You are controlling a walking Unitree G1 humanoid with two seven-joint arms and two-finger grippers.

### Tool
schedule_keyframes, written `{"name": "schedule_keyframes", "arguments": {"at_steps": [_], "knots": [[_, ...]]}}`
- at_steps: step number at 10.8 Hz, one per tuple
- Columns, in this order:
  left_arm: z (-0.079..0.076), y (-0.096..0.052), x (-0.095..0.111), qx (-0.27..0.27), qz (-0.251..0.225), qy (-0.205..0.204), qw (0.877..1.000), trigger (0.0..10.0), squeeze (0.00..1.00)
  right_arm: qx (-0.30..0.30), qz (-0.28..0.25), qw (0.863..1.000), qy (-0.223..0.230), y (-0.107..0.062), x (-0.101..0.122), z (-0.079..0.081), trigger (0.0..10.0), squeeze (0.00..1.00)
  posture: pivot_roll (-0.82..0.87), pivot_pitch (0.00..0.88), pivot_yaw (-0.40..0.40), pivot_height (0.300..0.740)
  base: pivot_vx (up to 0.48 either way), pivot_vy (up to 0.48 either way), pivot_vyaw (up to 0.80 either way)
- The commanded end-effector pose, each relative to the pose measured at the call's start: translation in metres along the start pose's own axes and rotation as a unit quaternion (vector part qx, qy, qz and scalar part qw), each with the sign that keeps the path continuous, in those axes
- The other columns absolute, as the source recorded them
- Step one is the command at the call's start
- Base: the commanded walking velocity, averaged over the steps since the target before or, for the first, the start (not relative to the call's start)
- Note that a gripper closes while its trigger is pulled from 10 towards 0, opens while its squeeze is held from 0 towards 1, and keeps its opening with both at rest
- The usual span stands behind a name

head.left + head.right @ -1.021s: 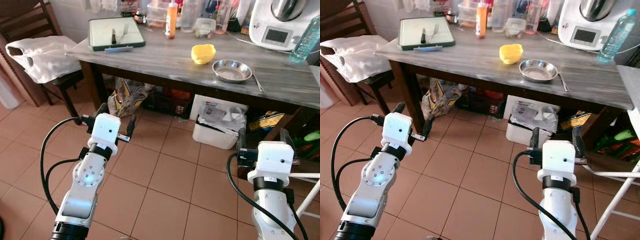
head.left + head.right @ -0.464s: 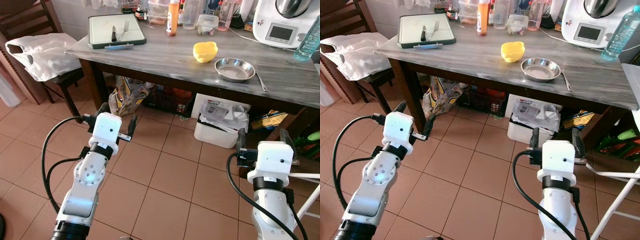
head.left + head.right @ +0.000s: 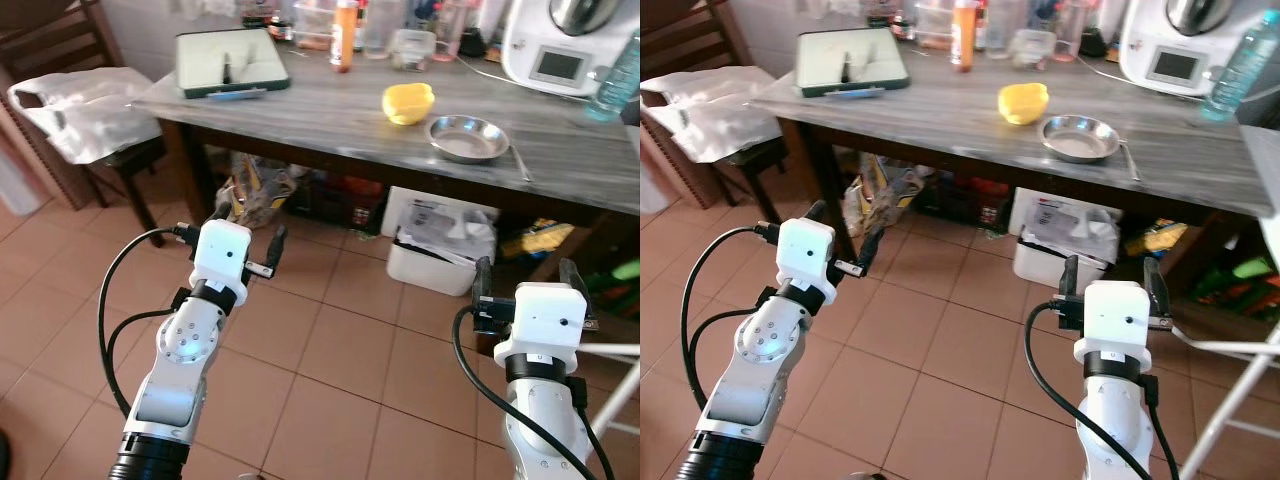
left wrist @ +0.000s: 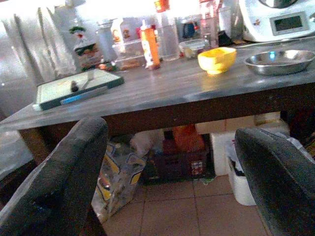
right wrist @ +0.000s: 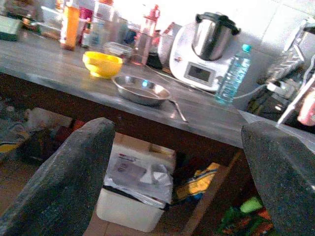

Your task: Setting the table

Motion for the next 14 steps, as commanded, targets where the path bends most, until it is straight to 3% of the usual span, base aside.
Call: {"name": "schedule_keyframes", "arguments": {"at_steps": [1, 5, 14], "knots": [[-0.0039, 0.0027, 0.0026, -0.011, -0.003, -0.005, 1.000, 10.0, 0.00, -0.006, 0.000, 1.000, -0.006, -0.0014, 0.0012, -0.0037, 10.0, 0.00, 0.12, 0.105, -0.018, 0.740, 0.000, -0.352, 0.00], [-0.0039, -0.0005, -0.0014, -0.013, 0.004, -0.004, 1.000, 10.0, 0.00, 0.000, 0.001, 1.000, -0.006, -0.0023, 0.0009, -0.0032, 10.0, 0.00, 0.12, 0.112, -0.021, 0.740, 0.000, -0.355, -0.39], [-0.0057, -0.0025, -0.0058, -0.011, 0.012, -0.007, 1.000, 10.0, 0.00, 0.003, -0.003, 1.000, -0.004, -0.0030, 0.0041, -0.0039, 10.0, 0.00, 0.12, 0.114, -0.025, 0.740, 0.000, -0.364, 0.00]]}}
Point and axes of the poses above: a point about 5 cm out from each wrist's last joint towards the gripper, its own y axis pointing out of the wrist towards the gripper, its own x axis along the axis of the wrist's last joint, z = x × y, the point moved 1 cm from there along y, pointing out of the wrist towards the gripper, and after that the axes turned 5 degrees about y, right-handed, at the moved point
